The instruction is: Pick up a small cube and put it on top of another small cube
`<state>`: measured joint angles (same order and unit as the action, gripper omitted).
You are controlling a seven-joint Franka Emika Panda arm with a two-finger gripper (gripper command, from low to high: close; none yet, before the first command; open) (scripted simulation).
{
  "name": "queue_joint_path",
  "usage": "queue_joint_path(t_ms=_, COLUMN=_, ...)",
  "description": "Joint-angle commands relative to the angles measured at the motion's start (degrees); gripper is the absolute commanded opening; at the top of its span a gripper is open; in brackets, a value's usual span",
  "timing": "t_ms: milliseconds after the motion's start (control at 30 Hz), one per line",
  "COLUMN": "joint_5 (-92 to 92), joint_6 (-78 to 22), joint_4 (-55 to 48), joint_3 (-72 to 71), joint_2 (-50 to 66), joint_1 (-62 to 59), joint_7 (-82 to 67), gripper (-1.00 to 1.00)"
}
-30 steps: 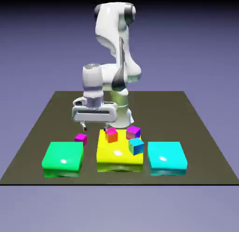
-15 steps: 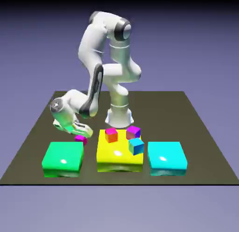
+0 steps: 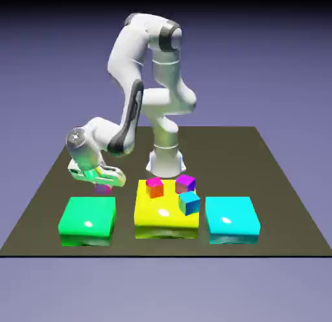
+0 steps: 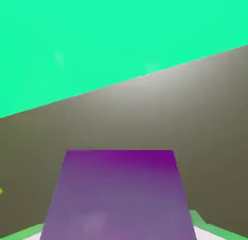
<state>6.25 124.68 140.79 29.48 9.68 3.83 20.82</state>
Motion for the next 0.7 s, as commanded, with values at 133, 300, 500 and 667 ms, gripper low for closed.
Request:
queue_joint_path(t_ms=133, joint_5=10.02, joint_6=-2.30, joint_4=-1.83, joint_3=-10.38, joint_2=-4.69, joint_1=6.99, joint_7=-9.80, gripper=-1.00)
queue_joint_path(t_ms=300, joint_5=20.05, joint_6=-4.74, joint_4=-3.18, joint_3=-20.76, joint_2=-9.30, joint_1=14.95, joint_7=-19.93, gripper=-1.00)
queue_joint_path(t_ms=500, joint_5=29.07, joint_6=-4.05, joint_4=-3.47, joint_3=-27.48, joint_2=-11.11, joint_1=20.23, joint_7=-26.39, gripper=-1.00)
queue_joint_path(t_ms=667, joint_5=32.76, joint_6=2.82, joint_4=-1.00, joint_3=-25.82, joint_2=-6.69, joint_1=18.76, joint_7=-23.67, gripper=1.00)
